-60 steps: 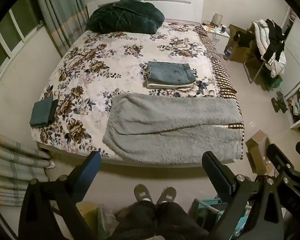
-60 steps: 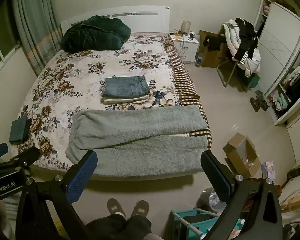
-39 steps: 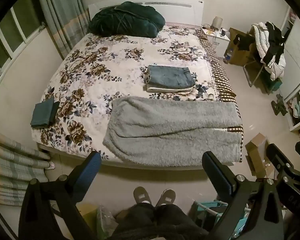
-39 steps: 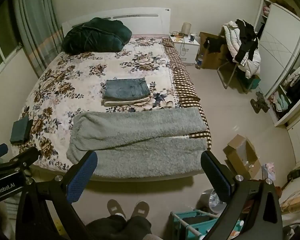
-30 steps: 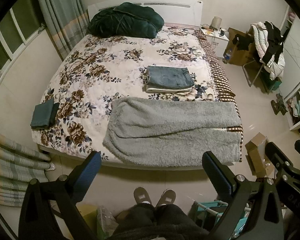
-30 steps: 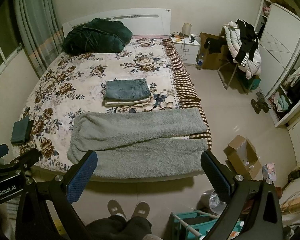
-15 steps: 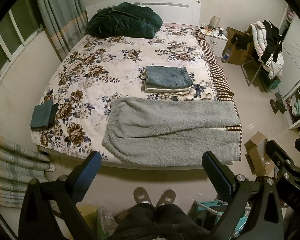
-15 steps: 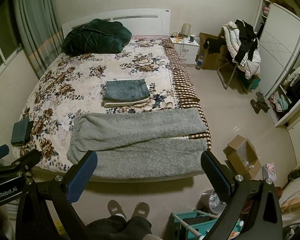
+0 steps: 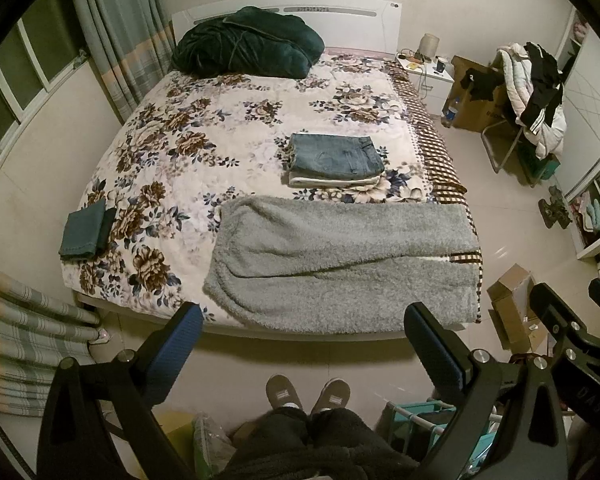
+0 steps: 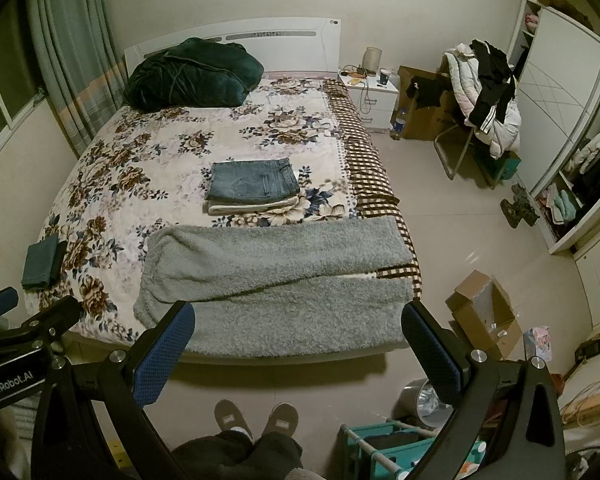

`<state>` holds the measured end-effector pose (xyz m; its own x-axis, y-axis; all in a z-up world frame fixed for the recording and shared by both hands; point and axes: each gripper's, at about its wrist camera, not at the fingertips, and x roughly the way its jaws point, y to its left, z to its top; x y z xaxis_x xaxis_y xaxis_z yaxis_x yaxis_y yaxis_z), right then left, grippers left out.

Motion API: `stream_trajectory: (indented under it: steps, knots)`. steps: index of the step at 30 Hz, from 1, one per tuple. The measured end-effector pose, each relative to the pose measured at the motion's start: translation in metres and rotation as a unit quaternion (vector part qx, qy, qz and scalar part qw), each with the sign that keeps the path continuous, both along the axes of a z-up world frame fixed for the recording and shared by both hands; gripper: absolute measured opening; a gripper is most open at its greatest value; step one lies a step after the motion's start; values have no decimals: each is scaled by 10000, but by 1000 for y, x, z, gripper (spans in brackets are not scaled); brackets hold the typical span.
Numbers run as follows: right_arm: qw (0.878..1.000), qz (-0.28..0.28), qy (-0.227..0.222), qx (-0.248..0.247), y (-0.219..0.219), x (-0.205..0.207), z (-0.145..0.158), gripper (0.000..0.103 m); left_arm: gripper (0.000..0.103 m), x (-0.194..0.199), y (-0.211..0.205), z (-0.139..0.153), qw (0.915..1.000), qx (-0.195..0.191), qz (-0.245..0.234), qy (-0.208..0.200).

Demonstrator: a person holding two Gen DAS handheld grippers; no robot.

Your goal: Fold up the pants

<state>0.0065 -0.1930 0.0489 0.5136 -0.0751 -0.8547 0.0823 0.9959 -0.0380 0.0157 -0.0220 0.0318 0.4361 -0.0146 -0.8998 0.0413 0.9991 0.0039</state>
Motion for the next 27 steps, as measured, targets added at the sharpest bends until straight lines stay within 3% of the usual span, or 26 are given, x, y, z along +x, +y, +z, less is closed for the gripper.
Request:
stream_trajectory:
  steps: [27]
  knots:
    - [10000,8,-4,-4,-4,-6,-6,103,103,6,-13,14,10000,-29,-15,-13]
